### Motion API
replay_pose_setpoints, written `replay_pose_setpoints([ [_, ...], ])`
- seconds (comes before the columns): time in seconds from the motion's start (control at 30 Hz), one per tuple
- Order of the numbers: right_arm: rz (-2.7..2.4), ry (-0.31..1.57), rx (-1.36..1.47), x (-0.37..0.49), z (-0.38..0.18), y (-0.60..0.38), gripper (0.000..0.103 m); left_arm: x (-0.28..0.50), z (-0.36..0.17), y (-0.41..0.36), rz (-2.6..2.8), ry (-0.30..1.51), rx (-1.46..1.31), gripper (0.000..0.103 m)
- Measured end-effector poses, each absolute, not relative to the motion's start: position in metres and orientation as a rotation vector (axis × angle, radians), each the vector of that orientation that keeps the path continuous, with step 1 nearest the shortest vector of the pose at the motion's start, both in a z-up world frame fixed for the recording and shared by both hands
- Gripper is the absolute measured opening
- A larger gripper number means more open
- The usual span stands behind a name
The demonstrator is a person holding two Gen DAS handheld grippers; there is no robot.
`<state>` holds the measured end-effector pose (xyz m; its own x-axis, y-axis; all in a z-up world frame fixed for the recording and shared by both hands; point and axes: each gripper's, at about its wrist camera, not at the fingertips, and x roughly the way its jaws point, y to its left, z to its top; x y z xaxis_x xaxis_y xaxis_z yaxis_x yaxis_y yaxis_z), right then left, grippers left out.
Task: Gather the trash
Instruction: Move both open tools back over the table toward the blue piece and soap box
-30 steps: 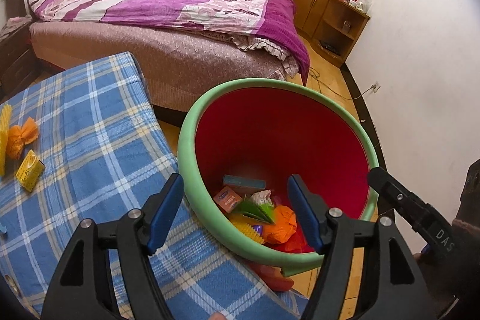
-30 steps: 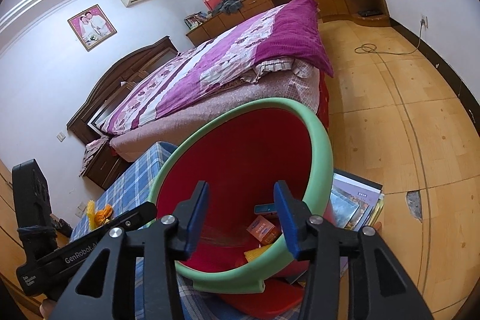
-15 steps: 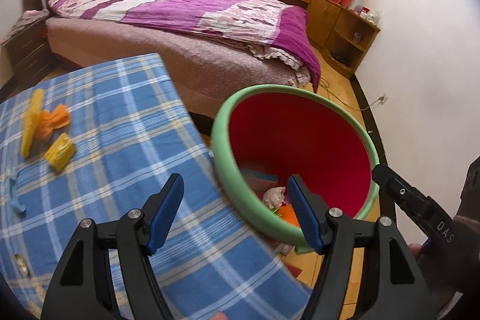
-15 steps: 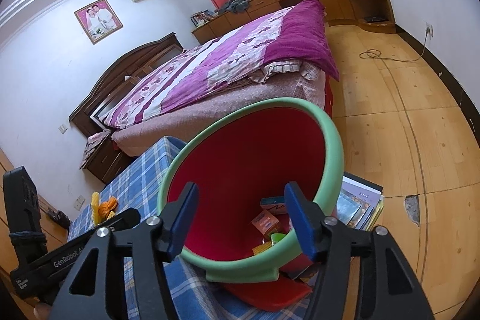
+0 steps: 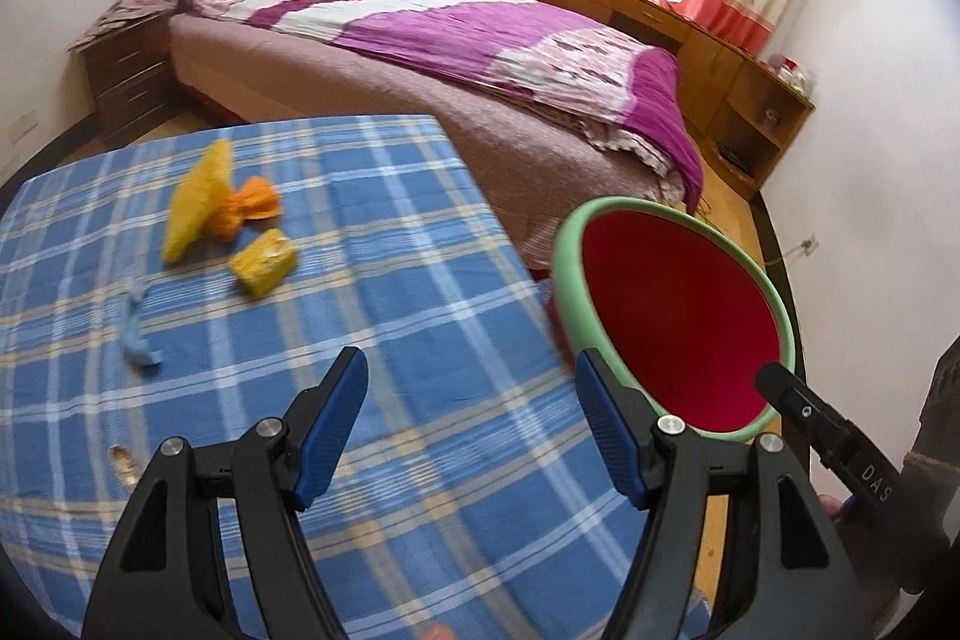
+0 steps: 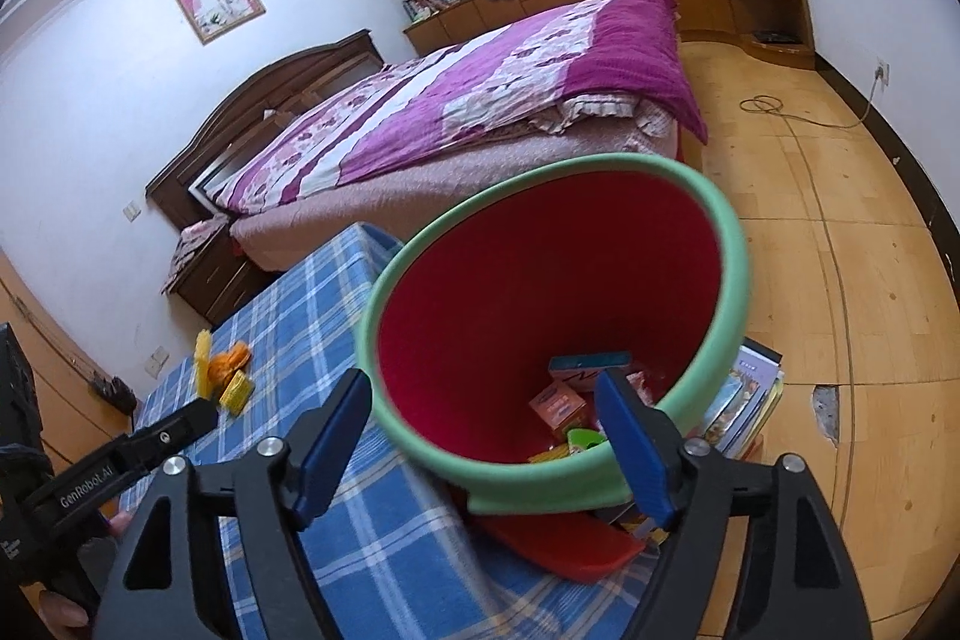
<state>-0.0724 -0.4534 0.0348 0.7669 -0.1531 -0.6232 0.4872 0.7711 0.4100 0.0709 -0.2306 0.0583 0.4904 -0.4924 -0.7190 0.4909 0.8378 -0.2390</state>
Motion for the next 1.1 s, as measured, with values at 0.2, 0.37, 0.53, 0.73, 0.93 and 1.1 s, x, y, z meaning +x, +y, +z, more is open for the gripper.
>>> replay_pose_setpoints([
  [0.2,-0.334,0.616,0.563,-0.062,0.041,-0.427,0.083,0.075,0.061,-0.200,-0.547,0.858,-0.030,0.071],
  [0.37,-0.290,0.644,0.535,-0.045,0.044,-0.404,0.083,0.081,0.062,-0.172,-0.499,0.846,-0.055,0.071],
  [0.53,-0.260,0.659,0.502,-0.029,0.050,-0.384,0.083,0.090,0.062,-0.145,-0.454,0.846,-0.077,0.071],
  [0.73,-0.222,0.673,0.474,-0.008,0.057,-0.362,0.084,0.103,0.062,-0.113,-0.392,0.833,-0.093,0.071],
  [0.93,-0.191,0.702,0.455,0.015,0.057,-0.346,0.084,0.123,0.055,-0.088,-0.315,0.835,-0.089,0.071],
  [1.1,-0.170,0.714,0.430,0.034,0.056,-0.333,0.084,0.141,0.045,-0.075,-0.274,0.844,-0.087,0.071],
])
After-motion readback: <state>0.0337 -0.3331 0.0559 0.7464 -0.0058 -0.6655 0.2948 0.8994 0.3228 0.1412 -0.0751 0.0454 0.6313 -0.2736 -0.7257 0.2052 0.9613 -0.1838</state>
